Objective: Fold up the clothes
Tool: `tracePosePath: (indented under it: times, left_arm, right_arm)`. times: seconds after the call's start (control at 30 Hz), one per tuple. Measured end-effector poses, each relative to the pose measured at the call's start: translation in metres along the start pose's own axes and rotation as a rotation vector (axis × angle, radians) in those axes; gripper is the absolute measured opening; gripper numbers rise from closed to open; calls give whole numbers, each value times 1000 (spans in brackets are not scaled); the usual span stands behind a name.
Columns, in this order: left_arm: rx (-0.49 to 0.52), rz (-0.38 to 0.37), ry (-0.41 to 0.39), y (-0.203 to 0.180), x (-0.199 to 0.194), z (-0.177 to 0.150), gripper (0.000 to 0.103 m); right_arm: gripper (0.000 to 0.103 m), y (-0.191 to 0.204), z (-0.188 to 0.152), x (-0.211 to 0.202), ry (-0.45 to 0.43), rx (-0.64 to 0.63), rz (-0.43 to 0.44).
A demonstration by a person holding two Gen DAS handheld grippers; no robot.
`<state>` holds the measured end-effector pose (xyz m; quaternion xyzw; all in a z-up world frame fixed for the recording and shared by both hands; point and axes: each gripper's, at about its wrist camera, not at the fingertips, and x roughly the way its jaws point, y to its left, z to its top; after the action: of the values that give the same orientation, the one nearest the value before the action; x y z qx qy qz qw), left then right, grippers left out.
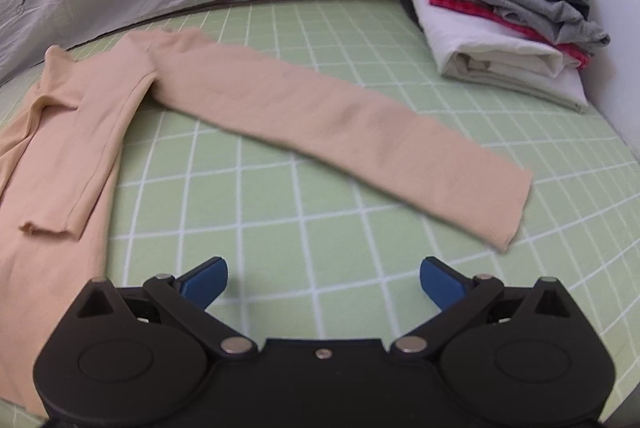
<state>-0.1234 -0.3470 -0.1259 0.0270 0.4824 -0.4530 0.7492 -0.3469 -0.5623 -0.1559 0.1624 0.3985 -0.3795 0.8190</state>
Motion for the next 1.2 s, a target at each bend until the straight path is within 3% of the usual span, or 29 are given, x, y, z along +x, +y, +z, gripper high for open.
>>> tracePosePath:
  times: [0.13,0.37,0.47,0.53,0.6,0.73,0.93,1.2]
  left_arm:
    - [52,35,19,-12,25,16,53]
    - [109,73,88,-20,58,27,53]
    - [185,85,91,-27,61,26,49]
    - [232,100,89,-29,62,25,16]
    - [247,100,96,-28,61,27,8]
    - [163,31,71,-20,49,30,4]
    - [135,-18,-14,-24,13,29,4]
    - [1,-50,-82,-10,-34,4,4]
  right_arm:
    - [103,-17,17,13,-18,27,-32]
    - [103,-28,38,41,3,48,-42]
    - [103,-27,39,46,-7,57,-25]
    - [103,-26,40,47,-13,50,-23]
    - [103,-25,41,48,-18,50,-21]
    - [103,-24,39,47,-24,52,-26]
    - [103,-18,32,38,-9,35,-30]
    - [103,-3,11,17,8,-15,-29]
